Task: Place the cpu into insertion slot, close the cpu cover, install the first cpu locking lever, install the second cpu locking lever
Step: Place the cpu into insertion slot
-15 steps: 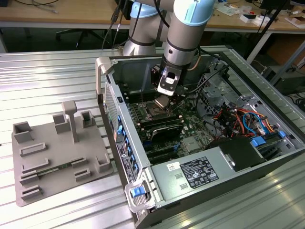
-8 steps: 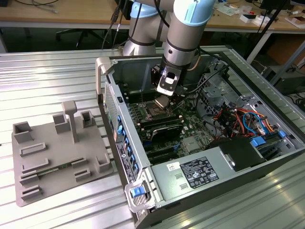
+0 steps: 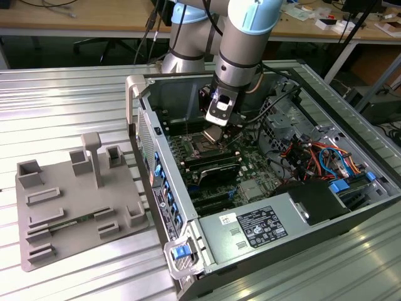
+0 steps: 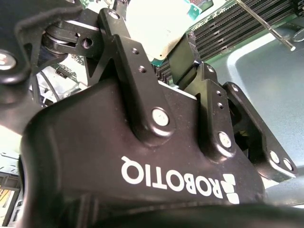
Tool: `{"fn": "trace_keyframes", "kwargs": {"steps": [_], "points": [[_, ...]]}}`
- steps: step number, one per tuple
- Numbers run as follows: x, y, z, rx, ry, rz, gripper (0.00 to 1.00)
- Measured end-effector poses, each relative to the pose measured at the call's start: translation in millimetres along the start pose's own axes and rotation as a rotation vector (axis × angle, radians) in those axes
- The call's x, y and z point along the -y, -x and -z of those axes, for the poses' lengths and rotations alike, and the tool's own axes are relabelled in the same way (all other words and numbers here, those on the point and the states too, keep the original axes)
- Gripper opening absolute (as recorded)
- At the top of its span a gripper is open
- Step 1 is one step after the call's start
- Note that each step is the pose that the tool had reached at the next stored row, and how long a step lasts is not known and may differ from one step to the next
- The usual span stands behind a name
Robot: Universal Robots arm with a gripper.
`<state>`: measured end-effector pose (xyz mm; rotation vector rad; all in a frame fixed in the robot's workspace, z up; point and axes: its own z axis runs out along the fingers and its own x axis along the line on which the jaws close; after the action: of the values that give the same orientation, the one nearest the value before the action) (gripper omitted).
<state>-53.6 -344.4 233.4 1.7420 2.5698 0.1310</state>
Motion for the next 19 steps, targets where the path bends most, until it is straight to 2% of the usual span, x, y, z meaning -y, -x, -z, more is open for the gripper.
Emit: {"fn": "trace_keyframes", "kwargs": {"steps": [19], "points": [[0.1,0.0,-1.0,0.0021,0.0005,-0.024,0.55]]}}
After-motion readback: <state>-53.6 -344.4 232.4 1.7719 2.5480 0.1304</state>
